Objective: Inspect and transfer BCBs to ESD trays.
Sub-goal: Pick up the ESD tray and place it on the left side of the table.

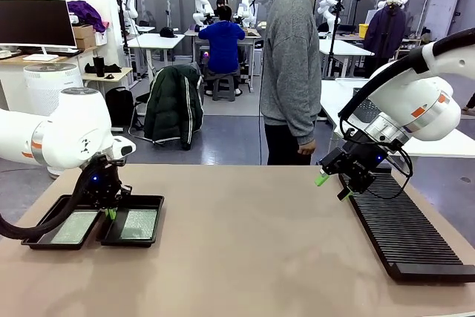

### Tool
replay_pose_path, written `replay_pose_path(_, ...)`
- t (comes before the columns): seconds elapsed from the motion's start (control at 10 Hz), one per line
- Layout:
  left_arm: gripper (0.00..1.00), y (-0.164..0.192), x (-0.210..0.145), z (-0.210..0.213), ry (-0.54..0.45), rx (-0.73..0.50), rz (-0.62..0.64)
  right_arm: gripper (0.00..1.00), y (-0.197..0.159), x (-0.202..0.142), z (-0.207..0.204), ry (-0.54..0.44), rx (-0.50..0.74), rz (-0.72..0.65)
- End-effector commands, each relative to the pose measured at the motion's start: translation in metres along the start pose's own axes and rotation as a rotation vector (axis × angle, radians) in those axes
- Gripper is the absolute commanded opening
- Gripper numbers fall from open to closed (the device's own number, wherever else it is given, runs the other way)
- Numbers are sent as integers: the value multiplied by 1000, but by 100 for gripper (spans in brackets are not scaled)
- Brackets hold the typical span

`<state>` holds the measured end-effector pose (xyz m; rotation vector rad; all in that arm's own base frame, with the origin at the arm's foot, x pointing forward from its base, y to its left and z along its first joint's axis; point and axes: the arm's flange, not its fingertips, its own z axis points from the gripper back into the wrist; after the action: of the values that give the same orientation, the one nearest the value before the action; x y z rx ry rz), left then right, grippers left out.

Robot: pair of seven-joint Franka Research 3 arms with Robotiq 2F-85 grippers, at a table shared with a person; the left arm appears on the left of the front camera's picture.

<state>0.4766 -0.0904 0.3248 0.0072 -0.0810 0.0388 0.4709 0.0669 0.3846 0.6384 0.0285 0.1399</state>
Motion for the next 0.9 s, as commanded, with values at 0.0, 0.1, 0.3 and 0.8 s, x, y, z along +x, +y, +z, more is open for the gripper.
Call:
replay_pose_path(0.0, 60, -2, 3, -1, 6, 28, -13, 100, 1, 3, -1, 7, -10, -9)
replay_pose_path(0.1, 62, -3, 3, 1, 2, 35, -13, 100, 1, 3, -1, 7, -10, -9)
replay_pose_path(0.3, 100, -3, 3, 5, -1, 42, -12, 100, 1, 3, -1, 7, -10, -9)
replay_pose_path(0.8, 100, -9, -4, 24, 9, 2, -42, 100, 1, 3, -1, 7, -10, -9)
